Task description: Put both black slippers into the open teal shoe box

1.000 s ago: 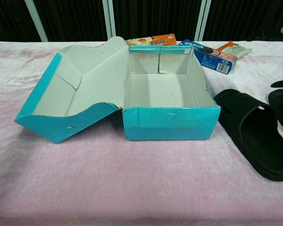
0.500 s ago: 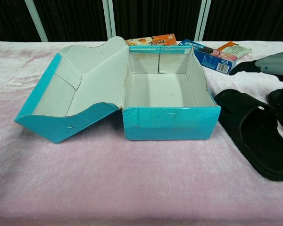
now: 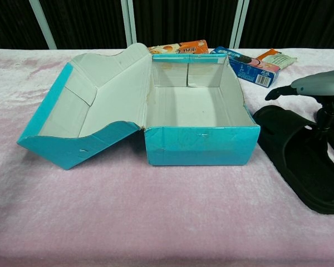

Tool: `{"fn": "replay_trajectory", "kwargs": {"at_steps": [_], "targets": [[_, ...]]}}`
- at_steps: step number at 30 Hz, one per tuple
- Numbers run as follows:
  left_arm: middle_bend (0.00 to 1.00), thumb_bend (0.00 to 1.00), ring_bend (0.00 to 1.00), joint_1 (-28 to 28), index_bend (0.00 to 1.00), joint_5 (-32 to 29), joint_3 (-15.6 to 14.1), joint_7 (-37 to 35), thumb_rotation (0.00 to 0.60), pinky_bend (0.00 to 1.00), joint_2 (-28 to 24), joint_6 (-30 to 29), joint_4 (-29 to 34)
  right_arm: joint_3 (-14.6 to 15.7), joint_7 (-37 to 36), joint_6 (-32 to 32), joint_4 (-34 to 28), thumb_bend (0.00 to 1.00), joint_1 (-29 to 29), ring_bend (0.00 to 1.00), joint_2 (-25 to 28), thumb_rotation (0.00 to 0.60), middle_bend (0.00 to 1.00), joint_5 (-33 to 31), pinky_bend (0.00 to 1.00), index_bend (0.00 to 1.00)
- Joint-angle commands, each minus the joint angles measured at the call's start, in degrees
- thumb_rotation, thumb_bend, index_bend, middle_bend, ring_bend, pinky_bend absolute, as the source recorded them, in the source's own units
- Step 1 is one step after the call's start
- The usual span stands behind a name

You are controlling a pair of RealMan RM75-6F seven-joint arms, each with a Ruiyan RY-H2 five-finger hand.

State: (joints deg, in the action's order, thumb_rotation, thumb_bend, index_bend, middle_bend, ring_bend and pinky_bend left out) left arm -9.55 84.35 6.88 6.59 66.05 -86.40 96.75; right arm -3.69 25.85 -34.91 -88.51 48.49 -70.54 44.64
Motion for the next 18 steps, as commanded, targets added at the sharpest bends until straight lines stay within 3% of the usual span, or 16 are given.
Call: {"fn": "replay_trajectory", "kwargs": {"at_steps": [1,5,7,10,18], "targets": [[0.14,0.0,0.07,0.3,0.03,-0.34,-0.04,-0.46,0.6,0.0,0.09,-0.25,-0.33,0.75,-0.98,1.36,2.35,0.0,1.07,0.0,-1.12,0.6,0.08,-1.0,0.08,0.0],[0.14,0.0,0.07,0.51,0.03,-0.55,-0.11,-0.94,0.6,0.0,0.1,-0.33,-0.73,1.63,-1.78,2.05,4.68,0.04,1.67,0.02,-2.06,0.6,0.19,-1.87,0.08,0.07],[0.14,0.0,0.07,0.54,0.03,-0.55,-0.1,-1.1,0.6,0.0,0.09,-0.38,-0.83,1.78,-2.47,2.23,5.27,0.1,1.74,0.09,-2.33,0.6,0.32,-1.89,0.08,0.19],[0.14,0.0,0.07,0.66,0.03,-0.73,0.13,-1.47,0.6,0.0,0.0,-0.69,-0.86,1.29,-4.99,2.81,4.99,0.11,1.32,0.18,-1.84,0.6,0.43,-0.55,0.08,0.3],[0.14,0.0,0.07,0.58,0.03,-0.64,0.19,-1.64,0.6,0.0,0.16,-0.7,-1.04,0.28,-8.79,-1.25,-0.02,0.11,-0.81,0.2,1.97,0.6,0.45,4.98,0.08,0.33]]}}
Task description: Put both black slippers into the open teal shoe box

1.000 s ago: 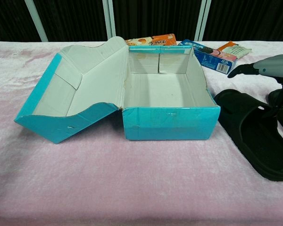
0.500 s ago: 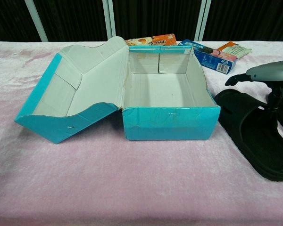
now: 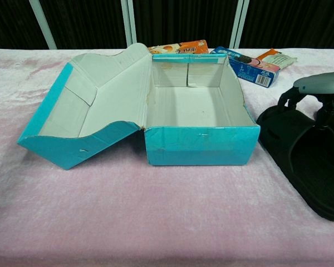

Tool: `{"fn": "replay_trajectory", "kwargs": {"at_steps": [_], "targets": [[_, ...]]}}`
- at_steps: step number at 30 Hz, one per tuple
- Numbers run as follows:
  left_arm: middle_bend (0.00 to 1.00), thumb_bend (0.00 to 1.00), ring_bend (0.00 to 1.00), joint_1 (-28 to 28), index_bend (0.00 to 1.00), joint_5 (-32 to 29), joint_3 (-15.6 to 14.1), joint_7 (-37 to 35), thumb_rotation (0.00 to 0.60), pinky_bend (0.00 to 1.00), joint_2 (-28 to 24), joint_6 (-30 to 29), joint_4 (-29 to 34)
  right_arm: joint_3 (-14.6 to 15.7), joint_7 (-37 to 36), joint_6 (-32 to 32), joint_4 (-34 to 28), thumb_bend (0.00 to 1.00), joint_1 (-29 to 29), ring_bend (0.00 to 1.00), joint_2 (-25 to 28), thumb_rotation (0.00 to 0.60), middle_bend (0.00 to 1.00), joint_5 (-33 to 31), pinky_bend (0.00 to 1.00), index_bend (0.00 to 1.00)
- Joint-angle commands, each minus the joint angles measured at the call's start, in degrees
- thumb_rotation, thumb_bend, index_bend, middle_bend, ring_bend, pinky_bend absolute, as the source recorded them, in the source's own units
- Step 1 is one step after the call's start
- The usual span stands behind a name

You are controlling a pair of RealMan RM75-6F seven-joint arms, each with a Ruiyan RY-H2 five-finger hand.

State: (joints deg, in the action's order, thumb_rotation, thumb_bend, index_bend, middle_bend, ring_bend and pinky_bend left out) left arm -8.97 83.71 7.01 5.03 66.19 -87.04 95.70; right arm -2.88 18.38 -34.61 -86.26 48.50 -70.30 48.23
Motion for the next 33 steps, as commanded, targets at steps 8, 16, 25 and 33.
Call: {"fn": "replay_trajectory", "kwargs": {"at_steps": [8,16,25,33], "targets": [[0.14,0.0,0.07,0.04,0.03,0.26,0.36,-0.22,0.6,0.0,-0.17,-0.65,0.06,-1.67,-1.02,-6.29,-10.18,0.11,-1.34,0.2,7.47,0.6,0.45,3.47,0.08,0.33],[0.14,0.0,0.07,-0.31,0.03,1.29,-0.1,-1.48,0.6,0.0,-0.64,0.03,0.37,-2.73,0.67,-10.8,-14.64,0.11,-1.67,0.2,13.6,0.6,0.44,1.72,0.08,0.33],[0.14,0.0,0.07,-0.61,0.03,1.85,-0.76,-3.4,0.6,0.0,-1.3,1.2,0.8,-8.06,-9.84,-13.8,-18.89,0.11,-4.35,0.2,18.53,0.6,0.44,3.27,0.08,0.33],[0.14,0.0,0.07,-0.45,0.02,1.73,-1.1,-2.84,0.6,0.0,-1.55,1.35,1.53,-15.65,-38.37,-7.72,-15.87,0.11,-6.46,0.19,14.24,0.6,0.42,14.68,0.08,0.34]]}}
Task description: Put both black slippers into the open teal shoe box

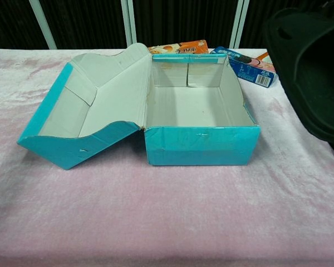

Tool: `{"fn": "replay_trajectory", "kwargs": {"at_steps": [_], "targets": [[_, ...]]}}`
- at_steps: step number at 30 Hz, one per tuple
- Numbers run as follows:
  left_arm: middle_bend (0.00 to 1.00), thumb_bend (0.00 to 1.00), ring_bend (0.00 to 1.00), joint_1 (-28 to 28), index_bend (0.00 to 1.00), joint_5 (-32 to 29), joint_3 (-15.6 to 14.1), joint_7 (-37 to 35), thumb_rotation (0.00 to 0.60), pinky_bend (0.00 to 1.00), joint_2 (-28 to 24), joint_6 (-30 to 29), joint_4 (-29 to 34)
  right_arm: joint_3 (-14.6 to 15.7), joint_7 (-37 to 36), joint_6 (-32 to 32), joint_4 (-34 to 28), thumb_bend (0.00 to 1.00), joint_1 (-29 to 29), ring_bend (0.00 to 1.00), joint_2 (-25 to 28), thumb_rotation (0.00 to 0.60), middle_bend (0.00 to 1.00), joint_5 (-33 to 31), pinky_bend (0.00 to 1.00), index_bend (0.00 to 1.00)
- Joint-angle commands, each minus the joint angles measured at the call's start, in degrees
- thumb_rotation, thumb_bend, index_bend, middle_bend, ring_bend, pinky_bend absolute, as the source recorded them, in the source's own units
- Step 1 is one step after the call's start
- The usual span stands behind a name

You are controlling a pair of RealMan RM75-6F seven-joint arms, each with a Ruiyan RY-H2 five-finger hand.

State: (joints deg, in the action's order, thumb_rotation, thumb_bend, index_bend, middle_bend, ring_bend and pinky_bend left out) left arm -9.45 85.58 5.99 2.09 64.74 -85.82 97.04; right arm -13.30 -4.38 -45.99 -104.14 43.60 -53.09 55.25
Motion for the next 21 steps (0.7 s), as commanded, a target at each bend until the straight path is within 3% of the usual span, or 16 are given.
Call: {"fn": "replay_trajectory", "kwargs": {"at_steps": [1,10,21], "targets": [[0.14,0.0,0.07,0.06,0.02,-0.13,-0.1,0.17,0.6,0.0,-0.16,0.11,0.32,-5.74,-18.28,4.24,2.76,0.11,-1.4,0.18,-4.15,0.6,0.42,8.8,0.08,0.34],[0.14,0.0,0.07,0.22,0.02,-1.19,-0.41,-0.43,0.6,0.0,0.14,0.96,-0.26,-8.45,-31.1,7.77,11.29,0.08,1.91,0.16,-13.53,0.6,0.41,12.08,0.08,0.34],[0.14,0.0,0.07,-0.04,0.02,-1.72,-0.4,-0.26,0.6,0.0,0.35,1.69,-0.35,-10.59,-28.64,2.22,23.46,0.06,6.34,0.15,-26.64,0.6,0.4,9.5,0.08,0.35]]}}
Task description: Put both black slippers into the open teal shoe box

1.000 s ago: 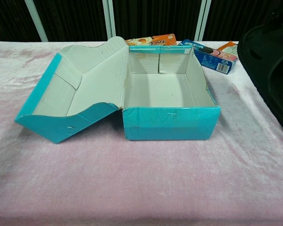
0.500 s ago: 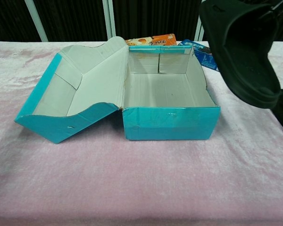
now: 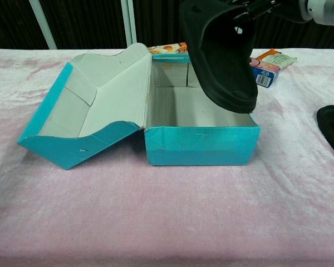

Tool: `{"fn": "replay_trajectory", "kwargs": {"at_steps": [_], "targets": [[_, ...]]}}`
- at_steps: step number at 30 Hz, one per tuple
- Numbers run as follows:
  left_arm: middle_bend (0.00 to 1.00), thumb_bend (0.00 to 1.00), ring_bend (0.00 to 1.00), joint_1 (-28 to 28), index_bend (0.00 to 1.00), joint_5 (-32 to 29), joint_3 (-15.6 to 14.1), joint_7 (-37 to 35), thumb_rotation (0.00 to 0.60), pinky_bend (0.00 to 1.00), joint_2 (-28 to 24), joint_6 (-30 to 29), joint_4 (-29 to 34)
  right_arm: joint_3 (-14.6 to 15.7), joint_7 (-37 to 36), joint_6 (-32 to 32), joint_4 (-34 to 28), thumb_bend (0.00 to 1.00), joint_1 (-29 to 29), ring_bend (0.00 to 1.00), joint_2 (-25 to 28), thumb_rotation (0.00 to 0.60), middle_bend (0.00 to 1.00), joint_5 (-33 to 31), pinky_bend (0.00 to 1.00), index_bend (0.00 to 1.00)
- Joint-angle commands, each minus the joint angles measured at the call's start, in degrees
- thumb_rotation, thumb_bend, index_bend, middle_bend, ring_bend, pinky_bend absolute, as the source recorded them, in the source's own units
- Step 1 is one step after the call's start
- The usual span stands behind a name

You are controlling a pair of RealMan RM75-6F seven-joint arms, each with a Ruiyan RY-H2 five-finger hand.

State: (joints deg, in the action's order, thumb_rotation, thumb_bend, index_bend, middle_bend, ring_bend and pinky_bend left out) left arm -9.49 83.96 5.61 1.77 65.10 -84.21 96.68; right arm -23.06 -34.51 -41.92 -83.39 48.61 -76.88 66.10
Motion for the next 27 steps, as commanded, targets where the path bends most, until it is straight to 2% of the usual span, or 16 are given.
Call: {"fn": "replay_trajectory", "kwargs": {"at_steps": [1,15,23,27], "targets": [[0.14,0.0,0.07,0.02,0.02,-0.19,-0.03,0.06,0.6,0.0,-0.02,0.13,0.0,-0.83,2.26,-2.31,3.8,0.06,1.67,0.15,-3.75,0.6,0.4,-1.51,0.08,0.36],[0.13,0.0,0.07,-0.02,0.01,-0.98,0.03,0.3,0.6,0.0,-0.41,0.7,0.39,-1.2,8.59,-7.82,14.33,0.06,4.24,0.14,-14.96,0.6,0.4,-3.95,0.08,0.37],[0.13,0.0,0.07,0.92,0.01,-1.35,-0.35,-0.15,0.6,0.0,-0.71,-0.06,0.29,-0.7,8.87,-8.78,19.2,0.06,5.24,0.14,-18.86,0.6,0.4,-2.15,0.08,0.38],[0.13,0.0,0.07,1.39,0.01,-1.54,-0.57,-0.75,0.6,0.0,-0.69,-0.28,-0.07,-0.4,8.18,-12.79,21.55,0.05,4.67,0.15,-21.77,0.6,0.41,-0.05,0.08,0.4]]}}
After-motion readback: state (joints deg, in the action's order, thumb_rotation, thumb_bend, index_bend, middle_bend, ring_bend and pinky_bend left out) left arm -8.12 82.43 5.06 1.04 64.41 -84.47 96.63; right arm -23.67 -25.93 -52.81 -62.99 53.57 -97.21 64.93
